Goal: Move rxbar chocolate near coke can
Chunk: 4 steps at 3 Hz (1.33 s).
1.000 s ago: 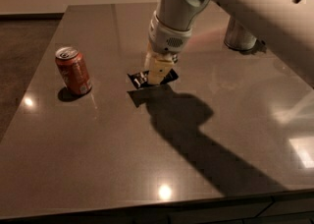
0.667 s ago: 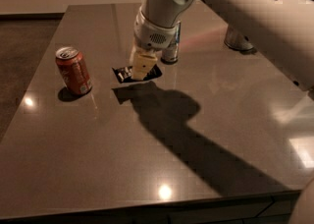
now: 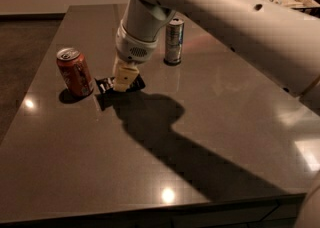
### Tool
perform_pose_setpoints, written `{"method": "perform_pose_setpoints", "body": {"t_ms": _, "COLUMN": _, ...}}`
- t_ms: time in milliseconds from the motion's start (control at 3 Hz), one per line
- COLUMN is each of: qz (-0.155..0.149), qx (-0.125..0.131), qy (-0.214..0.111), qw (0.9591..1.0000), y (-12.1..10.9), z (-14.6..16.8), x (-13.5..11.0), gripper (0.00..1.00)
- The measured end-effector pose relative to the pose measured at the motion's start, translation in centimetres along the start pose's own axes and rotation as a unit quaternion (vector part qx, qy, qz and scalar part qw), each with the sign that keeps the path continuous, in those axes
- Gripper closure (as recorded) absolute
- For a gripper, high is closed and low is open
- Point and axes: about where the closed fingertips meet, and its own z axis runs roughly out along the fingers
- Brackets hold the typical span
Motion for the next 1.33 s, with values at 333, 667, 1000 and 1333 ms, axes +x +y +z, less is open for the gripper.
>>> {"method": "perform_pose_setpoints", "body": {"t_ms": 333, "qz": -0.003, "qx": -0.003, "qy": -0.005, "qw": 1.0, "y": 0.52, "z": 1.14, "x": -1.49, "gripper": 0.58}}
{"method": "perform_pose_setpoints", "body": {"t_ms": 667, "qz": -0.003, "qx": -0.001, "qy": -0.004, "qw": 1.0, "y": 0.89, "z": 1.98, "x": -1.9, "gripper": 0.35}}
{"method": "perform_pose_setpoints", "body": {"t_ms": 1000, "qz": -0.004, "qx": -0.001, "qy": -0.004, "qw": 1.0, "y": 0.94, "z": 1.96, "x": -1.94, "gripper": 0.12}}
{"method": "perform_pose_setpoints", "body": {"t_ms": 1333, "qz": -0.004, "qx": -0.001, "qy": -0.004, "qw": 1.0, "y": 1.0, "z": 1.98, "x": -2.01, "gripper": 0.0}}
